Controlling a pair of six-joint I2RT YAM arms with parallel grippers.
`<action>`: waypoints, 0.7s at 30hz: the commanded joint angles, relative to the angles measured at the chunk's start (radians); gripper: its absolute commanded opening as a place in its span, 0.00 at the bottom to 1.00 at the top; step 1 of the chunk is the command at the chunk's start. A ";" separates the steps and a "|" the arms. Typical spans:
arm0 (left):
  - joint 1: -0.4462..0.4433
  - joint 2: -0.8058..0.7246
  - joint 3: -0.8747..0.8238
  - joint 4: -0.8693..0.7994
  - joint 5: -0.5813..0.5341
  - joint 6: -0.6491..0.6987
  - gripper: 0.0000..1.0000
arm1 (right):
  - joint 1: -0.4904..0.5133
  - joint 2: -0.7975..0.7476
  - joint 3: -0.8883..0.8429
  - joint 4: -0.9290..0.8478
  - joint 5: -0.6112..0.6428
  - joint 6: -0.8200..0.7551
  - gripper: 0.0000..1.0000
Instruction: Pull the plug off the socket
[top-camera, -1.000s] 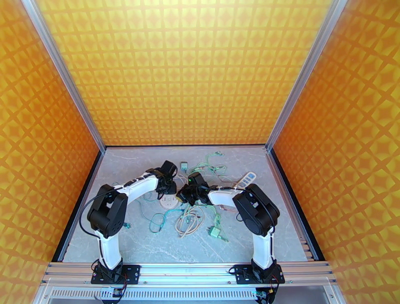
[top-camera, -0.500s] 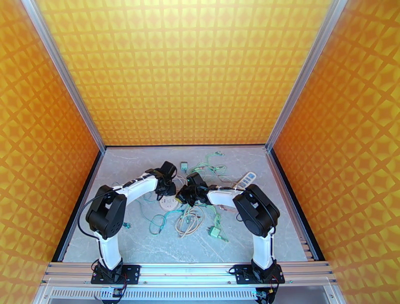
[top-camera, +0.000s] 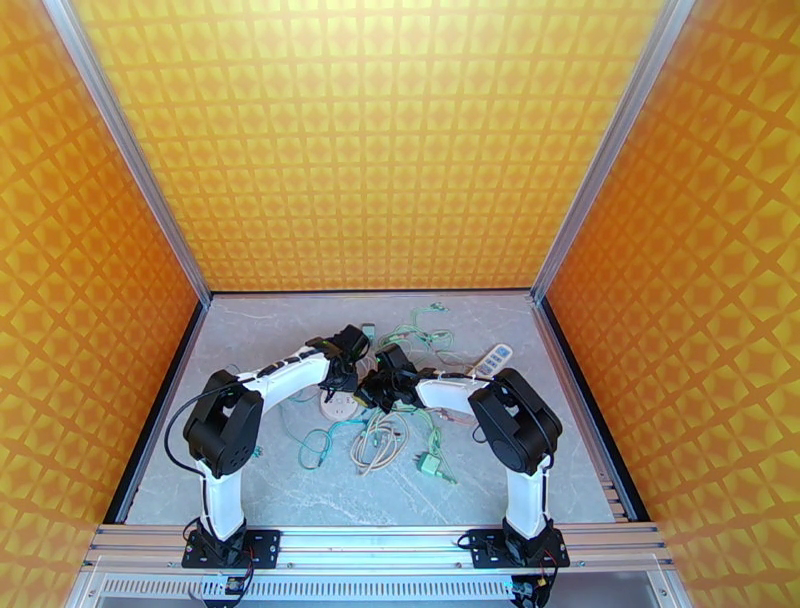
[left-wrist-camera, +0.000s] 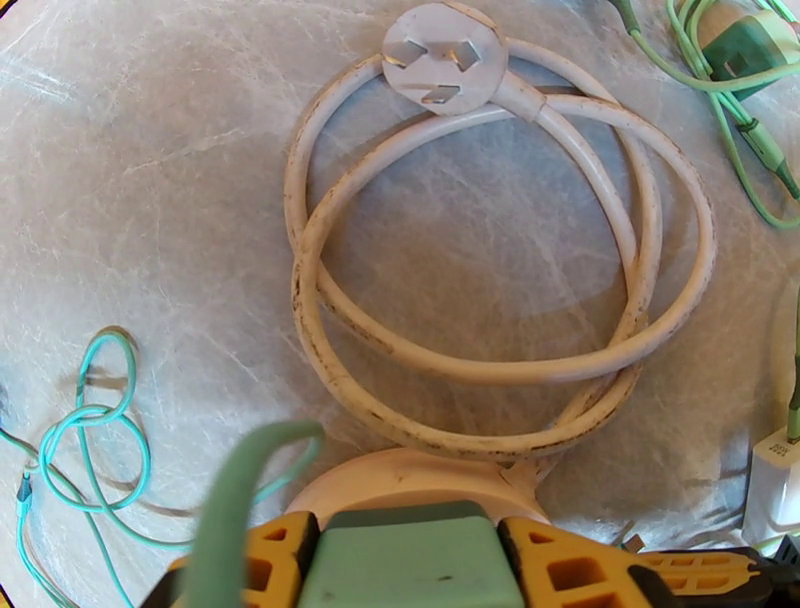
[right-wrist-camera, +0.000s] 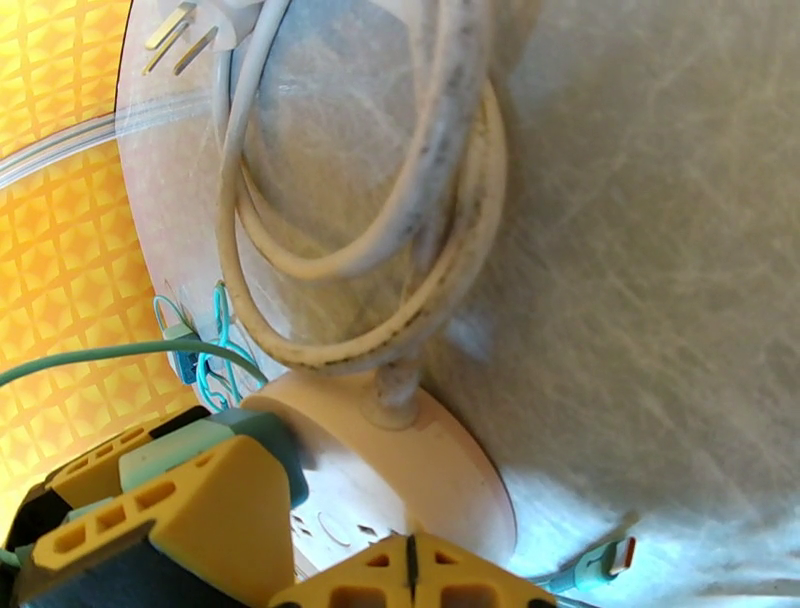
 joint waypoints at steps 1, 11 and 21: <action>-0.017 -0.001 0.013 -0.077 0.047 -0.004 0.22 | -0.001 0.069 -0.034 -0.197 0.109 -0.016 0.00; 0.045 0.010 -0.022 -0.050 0.096 -0.054 0.18 | 0.005 0.005 -0.070 0.164 -0.009 -0.001 0.00; 0.077 0.042 0.025 -0.068 0.039 -0.192 0.18 | 0.057 -0.067 -0.144 0.477 0.040 0.092 0.00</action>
